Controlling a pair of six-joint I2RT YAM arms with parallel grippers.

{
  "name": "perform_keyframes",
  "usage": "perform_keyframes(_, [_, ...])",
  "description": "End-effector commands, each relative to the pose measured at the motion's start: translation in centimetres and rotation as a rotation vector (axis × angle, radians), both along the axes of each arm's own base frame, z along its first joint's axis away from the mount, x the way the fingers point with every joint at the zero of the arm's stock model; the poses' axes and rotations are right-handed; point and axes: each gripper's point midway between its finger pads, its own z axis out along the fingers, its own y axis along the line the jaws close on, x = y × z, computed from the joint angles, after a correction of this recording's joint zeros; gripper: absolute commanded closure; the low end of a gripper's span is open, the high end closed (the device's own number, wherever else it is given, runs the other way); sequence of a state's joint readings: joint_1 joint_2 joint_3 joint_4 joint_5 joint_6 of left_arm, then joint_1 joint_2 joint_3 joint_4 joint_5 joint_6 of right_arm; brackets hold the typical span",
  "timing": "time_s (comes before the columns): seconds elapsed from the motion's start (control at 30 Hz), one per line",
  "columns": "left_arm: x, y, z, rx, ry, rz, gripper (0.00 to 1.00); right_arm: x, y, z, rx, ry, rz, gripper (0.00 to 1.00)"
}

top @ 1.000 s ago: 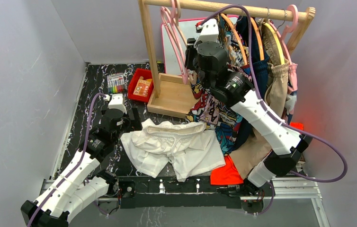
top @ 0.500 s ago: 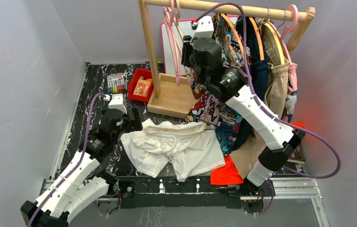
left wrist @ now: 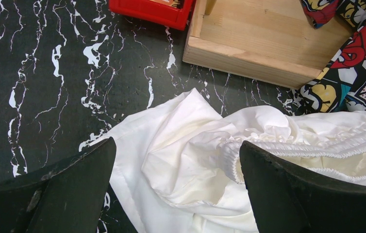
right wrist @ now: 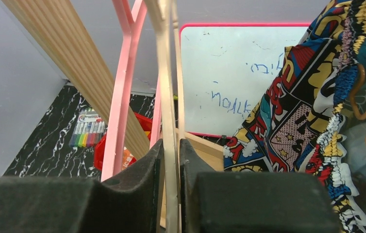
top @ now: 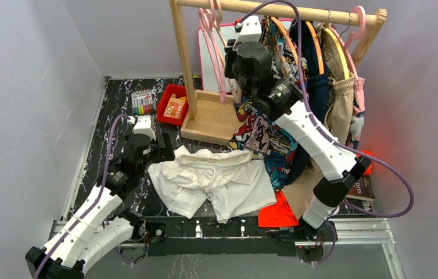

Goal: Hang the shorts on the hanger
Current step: Pick up the hanger from the clothesline.

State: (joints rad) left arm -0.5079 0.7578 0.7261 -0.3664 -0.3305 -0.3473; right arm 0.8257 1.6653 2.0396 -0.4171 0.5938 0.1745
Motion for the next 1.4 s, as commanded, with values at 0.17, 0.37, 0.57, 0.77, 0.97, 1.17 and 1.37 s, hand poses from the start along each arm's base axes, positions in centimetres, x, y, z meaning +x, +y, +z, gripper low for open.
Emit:
perform_keyframes(0.17, [0.2,-0.2,1.2,-0.009,-0.032,-0.014,0.02,-0.1,-0.4,3.5,0.071,-0.082,0.002,1.0])
perform_keyframes(0.37, [0.2,-0.3,1.3,-0.01,-0.033,-0.015,0.02,-0.7,-1.2,4.8,0.107,-0.125,0.001,1.0])
perform_keyframes(0.57, [0.2,-0.2,1.3,-0.008,-0.035,-0.012,0.02,-1.3,-1.7,6.5,0.157,-0.183,0.009,1.0])
perform_keyframes(0.77, [0.2,-0.2,1.2,-0.006,-0.032,-0.012,0.02,-1.8,-2.4,7.7,0.176,-0.222,0.003,1.0])
perform_keyframes(0.97, [0.2,-0.2,1.1,-0.004,-0.03,-0.01,0.02,-2.3,-3.1,8.0,0.176,-0.232,-0.002,1.0])
perform_keyframes(1.17, [0.3,-0.1,1.0,0.001,-0.026,-0.01,0.02,-3.0,-4.0,7.6,0.167,-0.226,-0.008,1.0])
perform_keyframes(1.37, [0.3,-0.1,1.0,0.003,-0.024,-0.008,0.02,-3.8,-4.7,6.6,0.155,-0.215,-0.002,1.0])
